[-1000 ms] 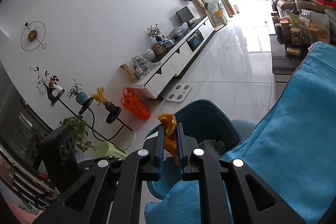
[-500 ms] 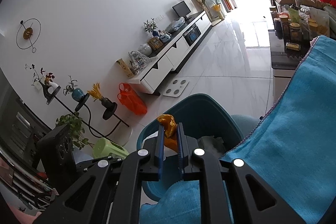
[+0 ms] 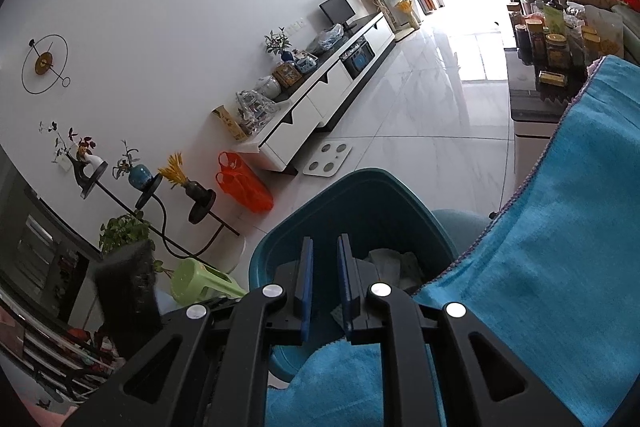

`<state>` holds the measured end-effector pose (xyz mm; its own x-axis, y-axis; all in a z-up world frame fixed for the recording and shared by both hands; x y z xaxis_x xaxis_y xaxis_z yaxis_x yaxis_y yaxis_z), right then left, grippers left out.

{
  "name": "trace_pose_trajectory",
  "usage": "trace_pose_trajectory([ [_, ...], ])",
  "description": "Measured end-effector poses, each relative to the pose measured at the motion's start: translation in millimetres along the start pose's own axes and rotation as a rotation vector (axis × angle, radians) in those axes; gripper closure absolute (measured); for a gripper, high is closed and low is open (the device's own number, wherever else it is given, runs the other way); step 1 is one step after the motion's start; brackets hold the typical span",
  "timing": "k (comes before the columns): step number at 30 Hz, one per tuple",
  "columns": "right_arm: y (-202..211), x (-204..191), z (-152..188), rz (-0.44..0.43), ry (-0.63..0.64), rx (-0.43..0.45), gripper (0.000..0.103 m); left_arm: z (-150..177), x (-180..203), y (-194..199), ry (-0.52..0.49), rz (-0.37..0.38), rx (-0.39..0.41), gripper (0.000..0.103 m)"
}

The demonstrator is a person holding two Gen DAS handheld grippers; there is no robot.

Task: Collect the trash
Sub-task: 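Open both grippers to drop the tissue and orange peel into the bin, then move both open grippers back over the trash on the bed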

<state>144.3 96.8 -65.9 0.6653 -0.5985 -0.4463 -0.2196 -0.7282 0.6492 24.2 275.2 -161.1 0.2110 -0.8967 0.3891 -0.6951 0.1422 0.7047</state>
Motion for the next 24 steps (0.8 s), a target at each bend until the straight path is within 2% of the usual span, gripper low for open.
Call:
trace_pose_trajectory([
  [3,4,3,2,0.001,-0.002,0.001,0.087,6,-2,-7,0.017,0.003,-0.011,0.061],
  [5,10,7,3,0.002,-0.006,0.007,0.083,8,2,-6,0.008,0.001,-0.003,0.056],
  [6,14,9,4,0.003,-0.005,0.010,0.082,7,5,-4,-0.004,0.000,0.008,0.055],
  [8,24,13,7,0.017,0.000,0.025,0.071,7,11,2,-0.027,0.006,0.028,0.050],
  [12,53,25,15,0.045,0.006,0.060,0.068,6,36,18,-0.106,0.035,0.074,0.045],
  [17,104,49,29,0.109,-0.001,0.130,0.063,4,99,24,-0.239,0.129,0.101,0.042],
  [24,181,92,56,0.245,-0.055,0.232,0.063,6,182,14,-0.379,0.256,0.082,0.042],
])
Point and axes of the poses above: each gripper's, at about its wrist camera, not at the fingertips, and y roughly against the way its jaws point, x to its right, z to its underside, the point moved 7 cm from there along -y, roughly the way its jaws point, and after that the axes turned 9 degrees about z, right-handed, at the moved point
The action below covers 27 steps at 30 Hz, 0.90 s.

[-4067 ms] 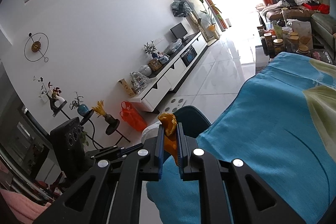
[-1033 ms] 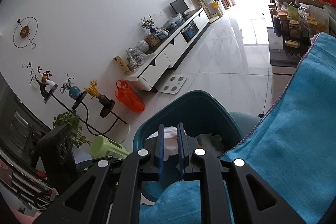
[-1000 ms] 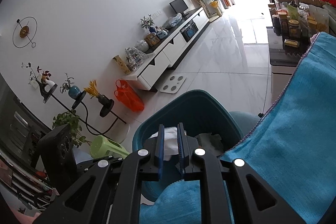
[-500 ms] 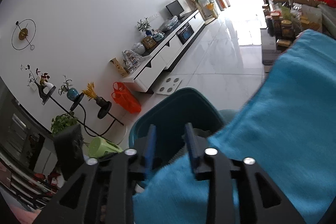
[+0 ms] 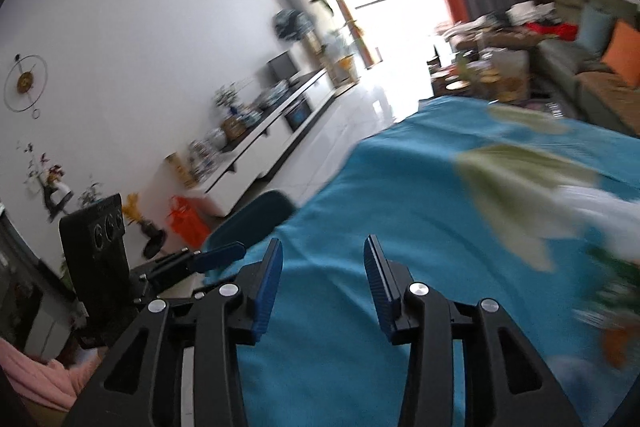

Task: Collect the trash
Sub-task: 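Move both open grippers back over the trash on the bed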

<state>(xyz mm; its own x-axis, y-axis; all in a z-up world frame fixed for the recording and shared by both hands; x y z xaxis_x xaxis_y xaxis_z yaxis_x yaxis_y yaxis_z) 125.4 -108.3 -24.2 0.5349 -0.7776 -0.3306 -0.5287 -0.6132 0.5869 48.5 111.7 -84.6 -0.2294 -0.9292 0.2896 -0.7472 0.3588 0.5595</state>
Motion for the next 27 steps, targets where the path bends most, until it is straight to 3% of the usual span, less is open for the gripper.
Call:
trace_pose_trajectory([
  [6,59,64,8,0.138,-0.096,0.088,0.063,-18,60,-36,-0.132,0.077,-0.014,0.042],
  [13,101,144,33,0.254,-0.298,0.136,0.051,-43,115,-81,-0.248,0.145,-0.030,0.042],
  [19,100,186,52,0.226,-0.437,0.114,0.045,-56,144,-115,-0.350,0.143,-0.052,0.045],
  [27,86,204,65,0.145,-0.531,0.085,0.042,-62,166,-149,-0.507,0.161,-0.074,0.048],
])
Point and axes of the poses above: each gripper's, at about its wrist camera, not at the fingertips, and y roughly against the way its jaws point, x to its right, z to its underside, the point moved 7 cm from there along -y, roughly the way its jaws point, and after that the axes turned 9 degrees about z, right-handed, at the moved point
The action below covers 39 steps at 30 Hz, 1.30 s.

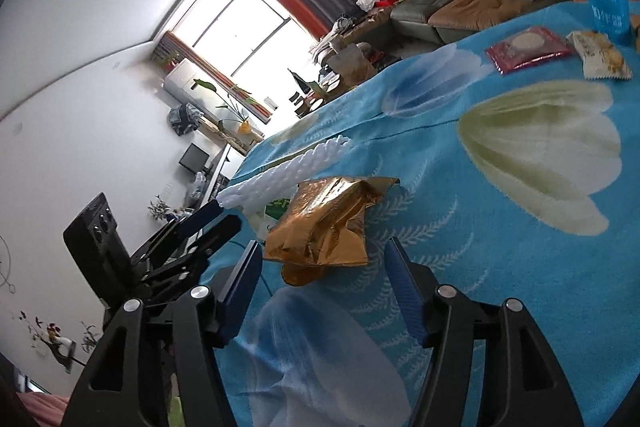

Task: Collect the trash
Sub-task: 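Move both open grippers back over the trash on the bed, then grasp the white foam net with the left gripper while the right grasps the gold foil bag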

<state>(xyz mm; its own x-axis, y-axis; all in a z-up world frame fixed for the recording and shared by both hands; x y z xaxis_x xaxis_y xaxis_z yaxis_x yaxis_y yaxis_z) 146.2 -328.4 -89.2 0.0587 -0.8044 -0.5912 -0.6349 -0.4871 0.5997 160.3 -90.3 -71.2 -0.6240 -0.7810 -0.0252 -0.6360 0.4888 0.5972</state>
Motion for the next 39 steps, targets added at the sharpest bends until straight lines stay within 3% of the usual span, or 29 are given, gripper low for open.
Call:
trace_pose_trajectory([
  [3,-2,0,-2,-0.008,-0.007,-0.003,0.042,-5,2,-3,-0.051,0.021,0.007,0.049],
  [9,-6,2,-2,-0.016,-0.020,-0.011,0.042,-11,16,-10,-0.174,0.047,0.017,0.069],
  [13,-4,5,-2,-0.028,-0.032,-0.014,0.042,-11,23,-11,-0.215,0.069,0.014,0.090],
  [17,-5,6,-3,-0.046,-0.046,-0.019,0.042,-12,27,-6,-0.222,0.071,0.035,0.100],
  [23,-6,5,-3,-0.072,-0.058,-0.030,0.042,-12,25,6,-0.164,0.098,0.057,0.100],
  [34,-14,4,-7,0.023,-0.016,-0.025,0.043,-4,14,46,-0.043,0.086,0.102,0.100],
  [36,-17,2,-7,0.028,-0.004,-0.024,0.046,-1,11,55,-0.025,0.074,0.110,0.100],
  [39,-21,1,-8,0.036,0.004,-0.032,0.068,6,3,69,0.011,0.059,0.112,0.100],
])
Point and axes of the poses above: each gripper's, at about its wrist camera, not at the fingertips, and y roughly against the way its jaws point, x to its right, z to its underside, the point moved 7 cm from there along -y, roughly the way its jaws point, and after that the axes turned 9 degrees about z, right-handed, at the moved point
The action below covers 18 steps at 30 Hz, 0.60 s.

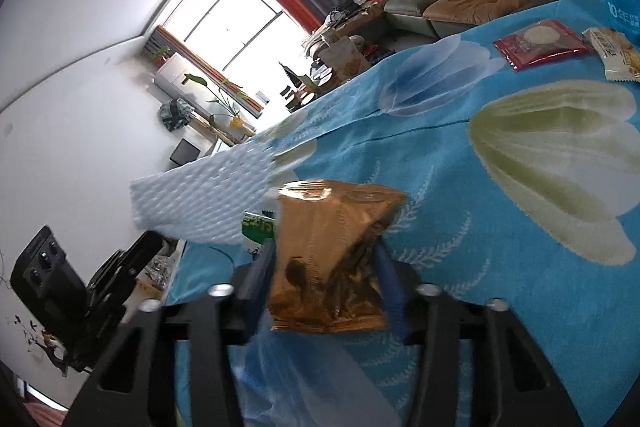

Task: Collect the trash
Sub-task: 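Grasp the white foam net with the left gripper while the right grasps the gold foil bag, then lift the foam net and gold foil bag off the bed with both grippers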

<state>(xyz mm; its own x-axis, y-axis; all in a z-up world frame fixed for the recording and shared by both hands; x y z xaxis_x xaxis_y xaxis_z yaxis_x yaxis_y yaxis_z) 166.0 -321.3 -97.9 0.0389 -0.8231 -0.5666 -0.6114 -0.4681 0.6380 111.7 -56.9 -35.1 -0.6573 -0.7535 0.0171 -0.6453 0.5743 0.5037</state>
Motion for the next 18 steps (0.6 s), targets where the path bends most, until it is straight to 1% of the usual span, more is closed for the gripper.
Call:
trace_pose_trajectory([
  [1,-1,0,0,-0.005,-0.003,-0.006,0.076,3,-2,5,0.011,-0.007,0.000,0.100],
  [5,2,0,0,-0.016,-0.007,0.004,0.083,14,-9,25,0.050,-0.031,0.000,0.100],
  [12,17,-4,-1,-0.032,-0.002,0.046,0.084,31,-20,53,0.117,-0.071,-0.003,0.100],
  [18,31,-12,-1,-0.042,0.019,0.073,0.084,38,-25,72,0.149,-0.089,0.009,0.100],
])
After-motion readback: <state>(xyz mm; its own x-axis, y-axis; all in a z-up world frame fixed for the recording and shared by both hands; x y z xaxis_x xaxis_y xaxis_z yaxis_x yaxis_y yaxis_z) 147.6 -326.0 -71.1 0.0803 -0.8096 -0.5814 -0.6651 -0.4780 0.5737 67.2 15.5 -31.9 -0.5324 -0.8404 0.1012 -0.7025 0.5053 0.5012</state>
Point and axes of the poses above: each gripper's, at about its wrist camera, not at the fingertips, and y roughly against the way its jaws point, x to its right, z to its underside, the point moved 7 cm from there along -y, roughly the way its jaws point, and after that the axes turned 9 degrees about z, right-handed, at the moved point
